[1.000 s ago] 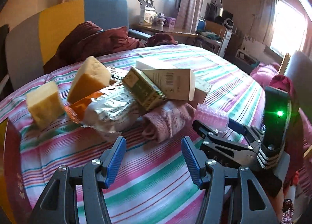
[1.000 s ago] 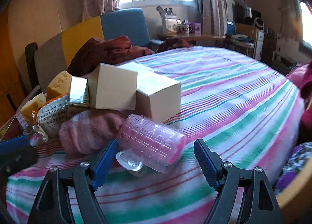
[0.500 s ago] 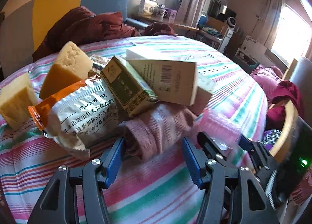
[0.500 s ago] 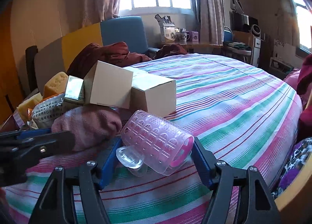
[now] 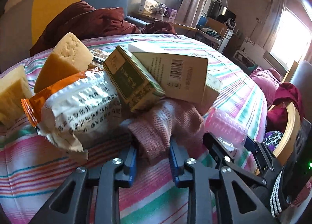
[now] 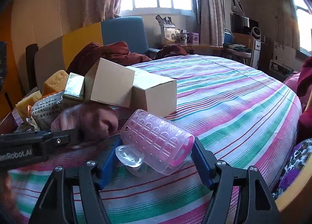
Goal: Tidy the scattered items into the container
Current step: 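Grasp the pink sock with the left gripper while the right gripper grasps the pink roller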
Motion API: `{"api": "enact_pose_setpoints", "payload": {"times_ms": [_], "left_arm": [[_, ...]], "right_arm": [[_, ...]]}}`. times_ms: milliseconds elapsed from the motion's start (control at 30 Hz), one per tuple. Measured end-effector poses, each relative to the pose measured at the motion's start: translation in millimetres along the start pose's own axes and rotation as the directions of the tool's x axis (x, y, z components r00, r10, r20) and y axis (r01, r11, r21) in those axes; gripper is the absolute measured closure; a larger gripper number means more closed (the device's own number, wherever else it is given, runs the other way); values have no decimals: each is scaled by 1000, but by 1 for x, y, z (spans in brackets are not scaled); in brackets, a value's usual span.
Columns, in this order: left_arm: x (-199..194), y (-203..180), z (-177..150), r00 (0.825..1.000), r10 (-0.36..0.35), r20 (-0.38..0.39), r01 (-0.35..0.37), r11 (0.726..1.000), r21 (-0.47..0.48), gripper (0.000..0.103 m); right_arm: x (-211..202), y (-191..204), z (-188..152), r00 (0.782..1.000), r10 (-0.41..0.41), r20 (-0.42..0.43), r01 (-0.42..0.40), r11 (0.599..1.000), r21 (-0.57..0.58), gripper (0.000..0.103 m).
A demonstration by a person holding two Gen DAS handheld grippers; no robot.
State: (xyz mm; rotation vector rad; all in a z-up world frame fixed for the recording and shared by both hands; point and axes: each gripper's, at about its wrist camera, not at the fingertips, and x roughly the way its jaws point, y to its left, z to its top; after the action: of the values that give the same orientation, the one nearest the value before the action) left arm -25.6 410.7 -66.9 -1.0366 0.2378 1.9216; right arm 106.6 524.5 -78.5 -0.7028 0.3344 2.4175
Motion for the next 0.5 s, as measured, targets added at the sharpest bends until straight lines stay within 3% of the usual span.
{"api": "enact_pose_setpoints", "payload": {"times_ms": [500], "left_arm": [[-61,34,-51,1000,3,1,-2,997,-71,78]], "right_arm": [[-6,9,-5,1000,3,-4,-3,999,-34,32]]}}
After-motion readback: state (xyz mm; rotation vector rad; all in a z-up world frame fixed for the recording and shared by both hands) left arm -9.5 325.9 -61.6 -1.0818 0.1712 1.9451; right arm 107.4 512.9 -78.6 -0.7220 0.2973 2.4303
